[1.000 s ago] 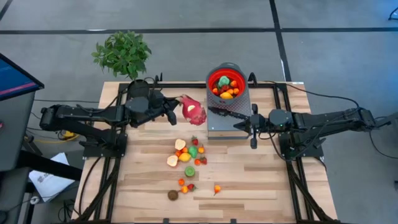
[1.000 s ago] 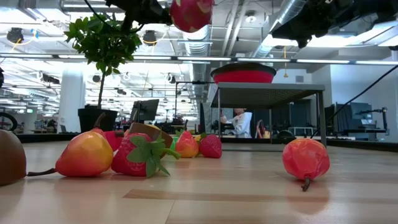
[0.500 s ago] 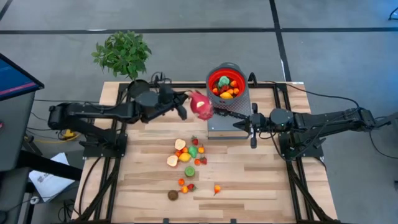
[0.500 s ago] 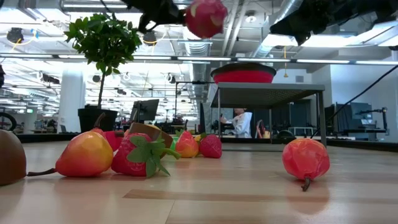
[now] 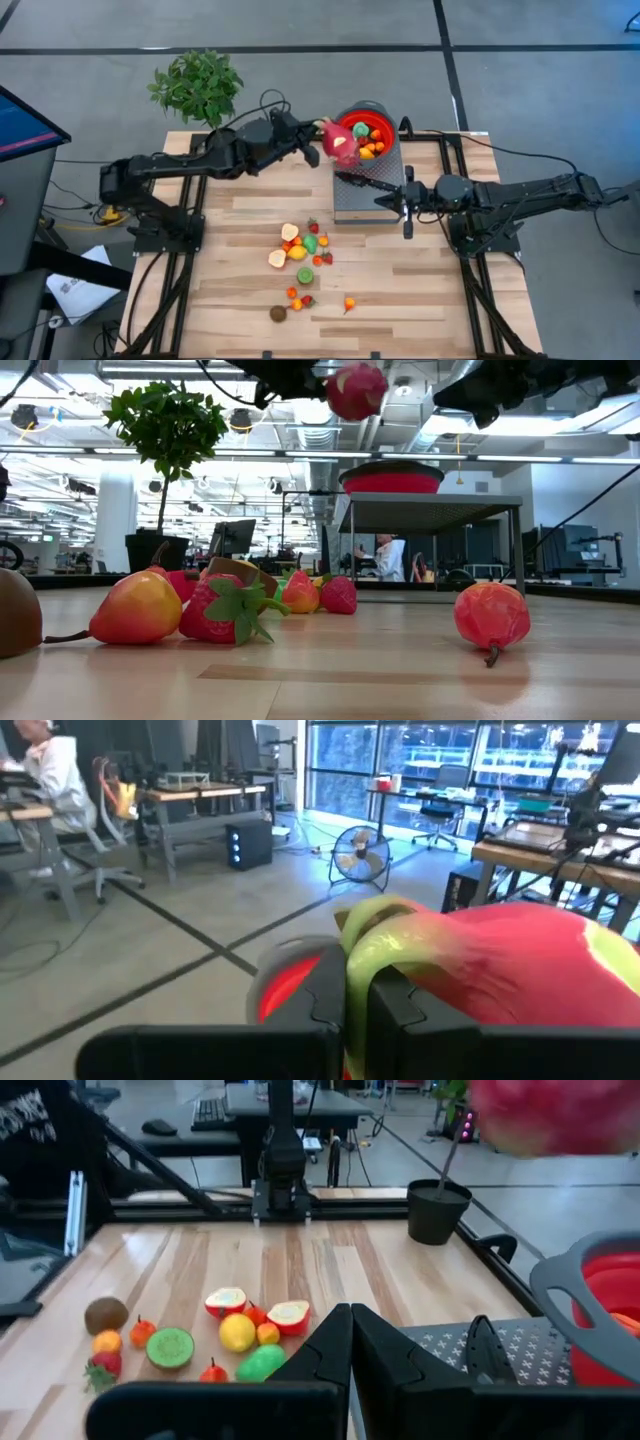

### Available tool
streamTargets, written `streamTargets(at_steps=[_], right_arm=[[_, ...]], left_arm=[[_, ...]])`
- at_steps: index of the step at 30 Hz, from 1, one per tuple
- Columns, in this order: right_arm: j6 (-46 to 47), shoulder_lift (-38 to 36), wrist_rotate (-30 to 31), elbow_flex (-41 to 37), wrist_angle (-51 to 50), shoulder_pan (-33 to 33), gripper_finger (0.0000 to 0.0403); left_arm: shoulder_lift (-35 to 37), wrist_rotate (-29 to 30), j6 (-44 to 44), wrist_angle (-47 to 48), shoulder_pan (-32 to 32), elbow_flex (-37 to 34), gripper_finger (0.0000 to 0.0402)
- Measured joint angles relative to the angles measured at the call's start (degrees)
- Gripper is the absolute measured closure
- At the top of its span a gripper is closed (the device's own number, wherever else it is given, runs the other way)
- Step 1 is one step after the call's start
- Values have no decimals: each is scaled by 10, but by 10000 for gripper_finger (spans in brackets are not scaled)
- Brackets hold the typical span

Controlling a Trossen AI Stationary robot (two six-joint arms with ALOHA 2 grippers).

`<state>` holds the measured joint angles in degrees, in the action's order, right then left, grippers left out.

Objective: Pick & Place Fruit
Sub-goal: Put the dragon fruit into the red colander on the shelf

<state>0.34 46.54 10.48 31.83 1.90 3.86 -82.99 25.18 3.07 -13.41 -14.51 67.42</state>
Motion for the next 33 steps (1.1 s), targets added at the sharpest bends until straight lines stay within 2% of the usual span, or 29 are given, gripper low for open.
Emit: streamTargets(at_steps=[19, 33], right_arm=[[12, 0, 0, 0, 4, 2, 400], [7, 0, 0, 0, 3, 1, 400]], left_arm=[[-131, -4, -73, -192, -63, 18, 400], [-135, -15, -97, -201, -62, 17, 400]])
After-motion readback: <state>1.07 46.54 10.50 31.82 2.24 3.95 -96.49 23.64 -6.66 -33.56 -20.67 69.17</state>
